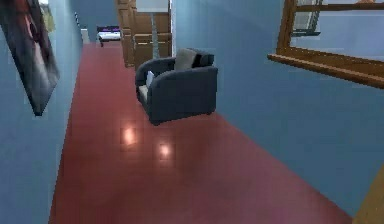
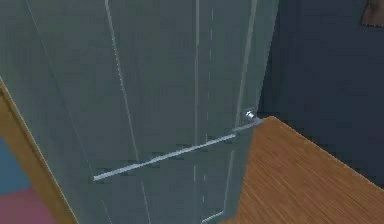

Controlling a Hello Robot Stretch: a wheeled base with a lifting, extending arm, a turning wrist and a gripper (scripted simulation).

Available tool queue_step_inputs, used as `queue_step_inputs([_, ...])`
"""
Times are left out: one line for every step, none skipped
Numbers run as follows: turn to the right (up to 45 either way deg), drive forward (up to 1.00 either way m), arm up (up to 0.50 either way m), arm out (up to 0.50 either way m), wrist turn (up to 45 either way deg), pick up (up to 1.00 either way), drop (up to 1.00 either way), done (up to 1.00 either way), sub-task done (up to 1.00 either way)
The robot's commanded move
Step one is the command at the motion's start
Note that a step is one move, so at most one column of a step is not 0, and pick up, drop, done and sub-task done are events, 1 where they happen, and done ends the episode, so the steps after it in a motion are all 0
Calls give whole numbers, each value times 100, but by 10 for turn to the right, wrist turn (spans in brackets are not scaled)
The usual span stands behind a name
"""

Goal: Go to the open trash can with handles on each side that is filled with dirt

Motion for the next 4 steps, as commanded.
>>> queue_step_inputs([-210,0,0,0,0,0,0,0,0])
queue_step_inputs([0,100,0,0,0,0,0,0,0])
queue_step_inputs([0,100,0,0,0,0,0,0,0])
queue_step_inputs([-30,0,0,0,0,0,0,0,0])
